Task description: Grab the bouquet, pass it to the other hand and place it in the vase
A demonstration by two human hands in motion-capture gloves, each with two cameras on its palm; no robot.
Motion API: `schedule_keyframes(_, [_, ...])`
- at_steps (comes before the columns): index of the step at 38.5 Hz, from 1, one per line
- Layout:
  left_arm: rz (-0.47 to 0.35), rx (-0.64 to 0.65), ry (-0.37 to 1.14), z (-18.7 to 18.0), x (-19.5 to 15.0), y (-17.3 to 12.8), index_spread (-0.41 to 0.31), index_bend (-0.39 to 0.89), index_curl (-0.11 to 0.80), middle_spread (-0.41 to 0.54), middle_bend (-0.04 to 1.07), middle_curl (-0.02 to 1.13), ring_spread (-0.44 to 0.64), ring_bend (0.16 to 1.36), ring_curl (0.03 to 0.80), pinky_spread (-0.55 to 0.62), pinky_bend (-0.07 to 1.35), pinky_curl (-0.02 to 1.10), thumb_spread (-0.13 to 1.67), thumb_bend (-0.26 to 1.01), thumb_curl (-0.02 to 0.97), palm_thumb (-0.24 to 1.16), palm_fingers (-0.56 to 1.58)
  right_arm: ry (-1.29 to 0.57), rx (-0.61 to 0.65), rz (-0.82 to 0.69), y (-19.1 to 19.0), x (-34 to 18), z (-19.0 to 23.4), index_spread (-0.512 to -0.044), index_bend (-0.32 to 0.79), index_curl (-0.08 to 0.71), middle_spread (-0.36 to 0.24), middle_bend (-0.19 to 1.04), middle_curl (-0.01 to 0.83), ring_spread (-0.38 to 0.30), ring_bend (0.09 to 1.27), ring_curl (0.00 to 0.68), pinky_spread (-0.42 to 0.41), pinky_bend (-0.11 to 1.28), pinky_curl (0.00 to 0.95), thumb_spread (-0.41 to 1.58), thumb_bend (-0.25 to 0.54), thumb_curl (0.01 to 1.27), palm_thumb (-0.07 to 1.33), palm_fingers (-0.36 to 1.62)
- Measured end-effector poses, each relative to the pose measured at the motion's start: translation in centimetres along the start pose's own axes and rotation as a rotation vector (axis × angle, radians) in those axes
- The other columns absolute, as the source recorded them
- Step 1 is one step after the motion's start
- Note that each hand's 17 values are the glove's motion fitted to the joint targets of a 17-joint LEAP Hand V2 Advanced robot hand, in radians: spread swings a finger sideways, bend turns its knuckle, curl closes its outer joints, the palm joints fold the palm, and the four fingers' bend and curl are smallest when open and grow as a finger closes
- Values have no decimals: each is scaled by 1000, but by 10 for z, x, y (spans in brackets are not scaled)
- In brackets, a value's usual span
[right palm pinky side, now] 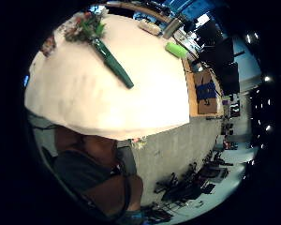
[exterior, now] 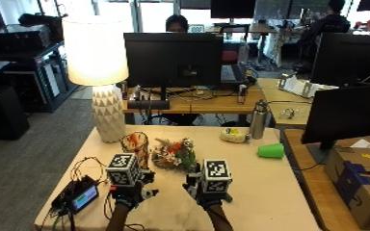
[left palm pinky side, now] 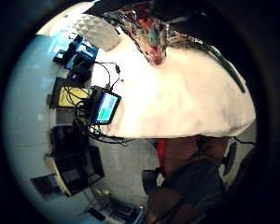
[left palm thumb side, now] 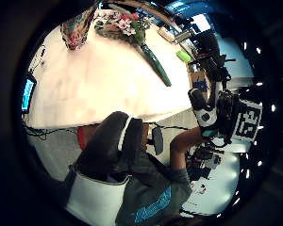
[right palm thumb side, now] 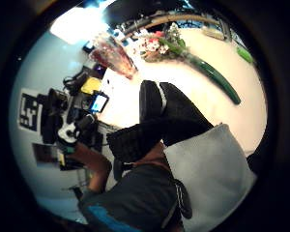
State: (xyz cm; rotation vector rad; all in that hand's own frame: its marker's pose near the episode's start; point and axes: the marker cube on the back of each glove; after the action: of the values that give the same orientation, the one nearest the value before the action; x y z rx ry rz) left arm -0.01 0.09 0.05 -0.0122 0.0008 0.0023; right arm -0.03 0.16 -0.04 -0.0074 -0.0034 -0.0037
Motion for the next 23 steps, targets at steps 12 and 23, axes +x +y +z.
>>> schedule_keyframes(12, [7, -25, 15, 3, 1, -1, -91, 142, 134, 85, 200, 172, 273, 488, 179, 410, 357, 174, 843, 37, 129, 199, 313, -13, -4, -6, -2, 0, 4, -315, 172, 175, 10, 245, 162, 136, 244, 112, 280, 288, 168, 980, 196, 152, 383, 215])
schedule_keyframes(23, [12, -1, 31, 2, -1, 0, -100, 141, 189, 95, 192, 230, 312, 514, 208, 461, 365, 222, 964, -16, 188, 217, 280, -13, 6, -21, -4, 9, 3, -350, 145, 219, 19, 229, 221, 157, 257, 152, 313, 297, 227, 1140, 145, 212, 413, 183])
